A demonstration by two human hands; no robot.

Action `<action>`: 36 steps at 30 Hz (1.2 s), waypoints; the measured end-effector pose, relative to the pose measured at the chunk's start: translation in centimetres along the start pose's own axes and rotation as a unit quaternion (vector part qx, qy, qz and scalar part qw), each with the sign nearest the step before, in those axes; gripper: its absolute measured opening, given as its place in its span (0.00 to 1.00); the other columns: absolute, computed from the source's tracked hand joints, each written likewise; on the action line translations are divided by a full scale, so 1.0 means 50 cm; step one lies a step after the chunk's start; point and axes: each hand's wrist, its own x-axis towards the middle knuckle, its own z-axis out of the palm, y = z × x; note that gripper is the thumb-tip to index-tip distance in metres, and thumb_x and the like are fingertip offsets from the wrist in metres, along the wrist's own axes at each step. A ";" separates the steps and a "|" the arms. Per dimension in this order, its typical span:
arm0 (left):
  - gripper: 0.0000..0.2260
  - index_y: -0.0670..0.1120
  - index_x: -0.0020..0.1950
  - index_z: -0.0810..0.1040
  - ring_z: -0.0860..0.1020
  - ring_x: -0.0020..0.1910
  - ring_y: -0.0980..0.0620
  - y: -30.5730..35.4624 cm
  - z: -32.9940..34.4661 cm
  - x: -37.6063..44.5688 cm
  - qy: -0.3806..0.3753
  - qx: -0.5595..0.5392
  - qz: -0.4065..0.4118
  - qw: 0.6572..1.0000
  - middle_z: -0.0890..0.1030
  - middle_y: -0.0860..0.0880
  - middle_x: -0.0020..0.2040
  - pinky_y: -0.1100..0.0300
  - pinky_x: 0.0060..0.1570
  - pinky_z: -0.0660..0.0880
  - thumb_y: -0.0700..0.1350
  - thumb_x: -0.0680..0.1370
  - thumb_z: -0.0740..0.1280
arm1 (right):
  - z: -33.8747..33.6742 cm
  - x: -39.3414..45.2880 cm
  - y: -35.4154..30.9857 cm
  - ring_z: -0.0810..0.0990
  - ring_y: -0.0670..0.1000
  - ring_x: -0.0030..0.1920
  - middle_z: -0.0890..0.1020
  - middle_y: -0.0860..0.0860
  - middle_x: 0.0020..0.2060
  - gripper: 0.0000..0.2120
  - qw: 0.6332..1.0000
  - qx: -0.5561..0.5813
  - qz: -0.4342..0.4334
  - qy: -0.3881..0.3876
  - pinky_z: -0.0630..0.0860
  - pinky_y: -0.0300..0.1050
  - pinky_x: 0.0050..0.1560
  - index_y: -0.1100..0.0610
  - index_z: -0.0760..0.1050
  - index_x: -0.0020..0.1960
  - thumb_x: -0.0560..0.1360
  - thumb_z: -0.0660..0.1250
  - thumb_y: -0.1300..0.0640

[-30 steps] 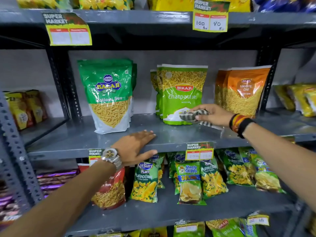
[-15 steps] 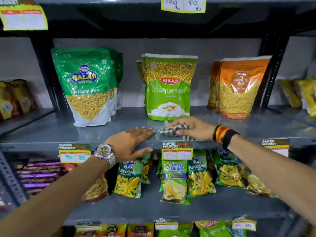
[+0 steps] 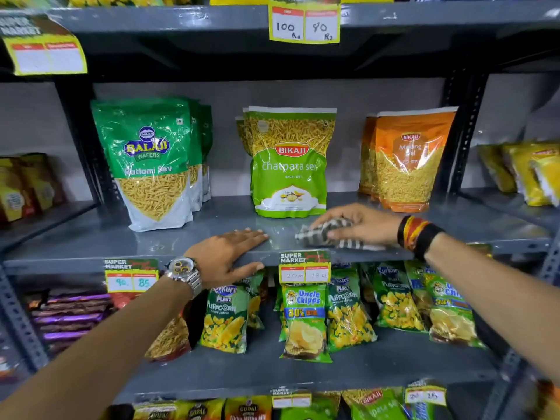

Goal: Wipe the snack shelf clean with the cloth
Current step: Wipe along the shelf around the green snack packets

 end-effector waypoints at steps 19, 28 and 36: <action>0.33 0.54 0.83 0.55 0.65 0.78 0.52 0.100 0.023 0.098 -0.011 -0.012 0.002 1.000 0.63 0.52 0.81 0.48 0.71 0.71 0.69 0.81 0.51 | -0.055 -0.082 0.038 0.77 0.27 0.47 0.80 0.32 0.50 0.14 0.998 0.043 0.036 -0.009 0.69 0.21 0.47 0.50 0.78 0.62 0.78 0.67 0.58; 0.32 0.55 0.82 0.58 0.66 0.77 0.51 0.136 0.005 0.095 -0.020 -0.022 -0.031 0.999 0.65 0.53 0.80 0.48 0.72 0.70 0.68 0.81 0.53 | -0.065 -0.108 0.122 0.75 0.43 0.61 0.77 0.47 0.65 0.14 0.997 -0.030 0.039 0.052 0.68 0.40 0.61 0.48 0.77 0.62 0.78 0.67 0.58; 0.30 0.55 0.82 0.58 0.63 0.78 0.53 0.194 -0.011 0.149 -0.034 0.001 -0.019 0.999 0.64 0.51 0.80 0.51 0.75 0.65 0.66 0.82 0.53 | -0.161 -0.052 0.130 0.73 0.53 0.68 0.75 0.52 0.68 0.15 0.982 0.041 0.033 0.181 0.65 0.46 0.69 0.50 0.78 0.63 0.78 0.66 0.62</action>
